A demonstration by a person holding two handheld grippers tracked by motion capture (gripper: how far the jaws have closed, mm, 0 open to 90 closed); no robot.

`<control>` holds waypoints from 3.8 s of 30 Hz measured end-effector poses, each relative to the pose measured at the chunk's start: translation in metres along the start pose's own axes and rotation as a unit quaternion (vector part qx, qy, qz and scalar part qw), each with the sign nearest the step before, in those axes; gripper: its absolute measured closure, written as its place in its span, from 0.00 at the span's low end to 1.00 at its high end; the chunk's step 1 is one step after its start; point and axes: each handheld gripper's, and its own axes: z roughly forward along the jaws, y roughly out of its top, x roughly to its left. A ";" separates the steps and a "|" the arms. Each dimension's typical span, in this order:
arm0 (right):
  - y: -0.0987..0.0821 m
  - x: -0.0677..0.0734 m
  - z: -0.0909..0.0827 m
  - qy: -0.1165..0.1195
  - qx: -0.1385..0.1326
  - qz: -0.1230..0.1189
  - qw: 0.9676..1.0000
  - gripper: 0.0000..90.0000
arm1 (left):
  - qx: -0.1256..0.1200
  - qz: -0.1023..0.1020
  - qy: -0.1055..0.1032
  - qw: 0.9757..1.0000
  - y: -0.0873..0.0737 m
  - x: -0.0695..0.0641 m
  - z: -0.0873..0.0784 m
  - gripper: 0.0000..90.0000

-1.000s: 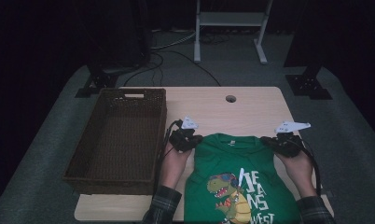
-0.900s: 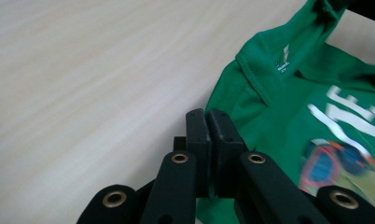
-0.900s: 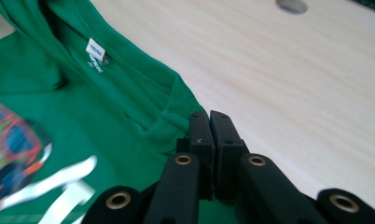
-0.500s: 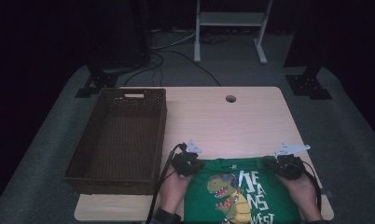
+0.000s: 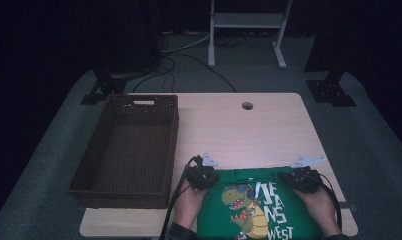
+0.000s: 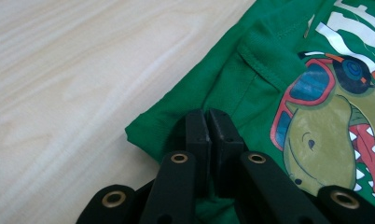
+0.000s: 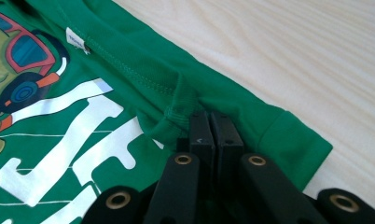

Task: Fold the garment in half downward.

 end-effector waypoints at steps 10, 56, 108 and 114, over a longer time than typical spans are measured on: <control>0.020 -0.017 0.017 -0.014 0.002 0.001 1.000 0.99 | 0.001 -0.009 0.020 1.000 0.017 0.022 0.013 0.98; 0.068 -0.054 0.037 -0.024 -0.049 0.001 0.999 0.99 | -0.059 -0.034 0.040 0.997 0.043 0.066 0.011 0.97; -0.034 0.042 -0.073 0.034 -0.093 -0.066 0.993 0.99 | -0.087 0.023 -0.047 0.995 -0.045 -0.054 -0.070 0.97; -0.047 0.049 -0.069 0.040 -0.070 -0.070 0.994 0.99 | -0.062 0.022 -0.058 0.996 -0.052 -0.058 -0.065 0.97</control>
